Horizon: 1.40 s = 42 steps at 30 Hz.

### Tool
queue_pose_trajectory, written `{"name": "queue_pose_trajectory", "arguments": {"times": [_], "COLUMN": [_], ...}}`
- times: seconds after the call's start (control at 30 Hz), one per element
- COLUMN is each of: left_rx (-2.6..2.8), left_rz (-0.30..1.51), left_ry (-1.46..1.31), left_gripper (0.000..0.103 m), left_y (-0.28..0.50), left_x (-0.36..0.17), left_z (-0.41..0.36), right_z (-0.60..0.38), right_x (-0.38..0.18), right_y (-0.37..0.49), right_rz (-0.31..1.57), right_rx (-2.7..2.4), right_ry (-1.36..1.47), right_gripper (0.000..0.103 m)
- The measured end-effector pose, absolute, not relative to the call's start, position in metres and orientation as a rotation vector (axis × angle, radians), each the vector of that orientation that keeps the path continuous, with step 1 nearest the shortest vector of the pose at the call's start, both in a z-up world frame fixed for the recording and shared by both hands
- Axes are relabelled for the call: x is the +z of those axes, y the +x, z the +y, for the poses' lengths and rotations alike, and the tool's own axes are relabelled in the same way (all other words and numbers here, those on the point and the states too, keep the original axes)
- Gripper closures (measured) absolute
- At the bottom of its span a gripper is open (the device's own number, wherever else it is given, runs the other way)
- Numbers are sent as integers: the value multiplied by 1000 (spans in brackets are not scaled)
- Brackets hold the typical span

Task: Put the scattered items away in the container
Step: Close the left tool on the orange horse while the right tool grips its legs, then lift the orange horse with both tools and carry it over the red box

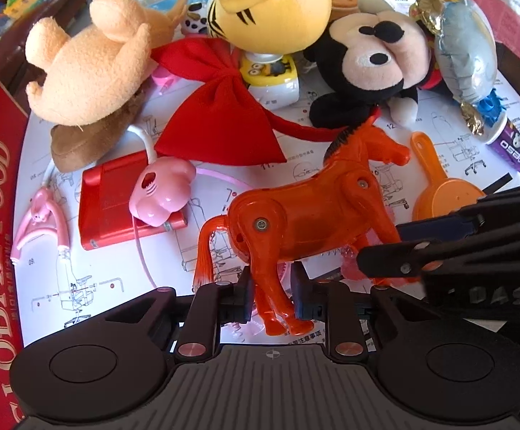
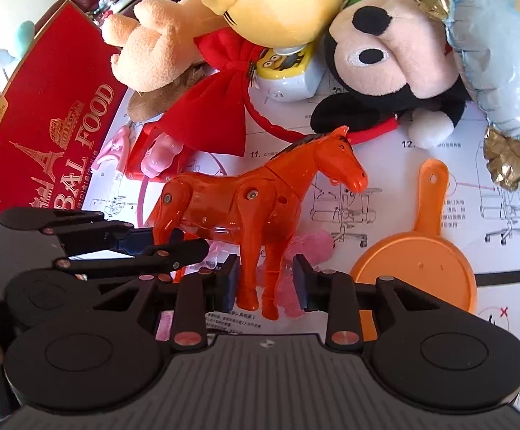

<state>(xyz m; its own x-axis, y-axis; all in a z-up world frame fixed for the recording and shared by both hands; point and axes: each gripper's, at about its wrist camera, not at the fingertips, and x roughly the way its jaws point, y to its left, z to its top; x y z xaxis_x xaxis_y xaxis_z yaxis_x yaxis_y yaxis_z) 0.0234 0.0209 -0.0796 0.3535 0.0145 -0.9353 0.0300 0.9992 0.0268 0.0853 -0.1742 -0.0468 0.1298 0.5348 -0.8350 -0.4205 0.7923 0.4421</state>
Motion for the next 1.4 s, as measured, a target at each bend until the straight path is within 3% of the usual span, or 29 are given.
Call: {"name": "queue_pose_trajectory", "arguments": {"times": [0.13, 0.23, 0.5, 0.6, 1.03, 1.4], "left_rx": [-16, -17, -7, 4, 41, 86], "left_rz": [1204, 1204, 1220, 1196, 1081, 891], "left_ry": [36, 33, 154, 193, 180, 175], "left_gripper": [86, 85, 79, 81, 83, 83], "left_y": [24, 24, 34, 31, 7, -1], "left_x": [-79, -79, -79, -77, -53, -17], "left_z": [22, 21, 7, 0, -2, 4], "right_z": [-169, -164, -157, -153, -161, -160], "right_x": [-44, -48, -58, -51, -29, 10], "right_y": [88, 92, 94, 89, 75, 70], "right_rz": [1238, 1252, 1267, 1232, 1143, 954], "right_rx": [693, 708, 691, 687, 718, 792], "right_ry": [73, 80, 104, 60, 81, 60], "right_gripper": [62, 73, 75, 89, 89, 88]}}
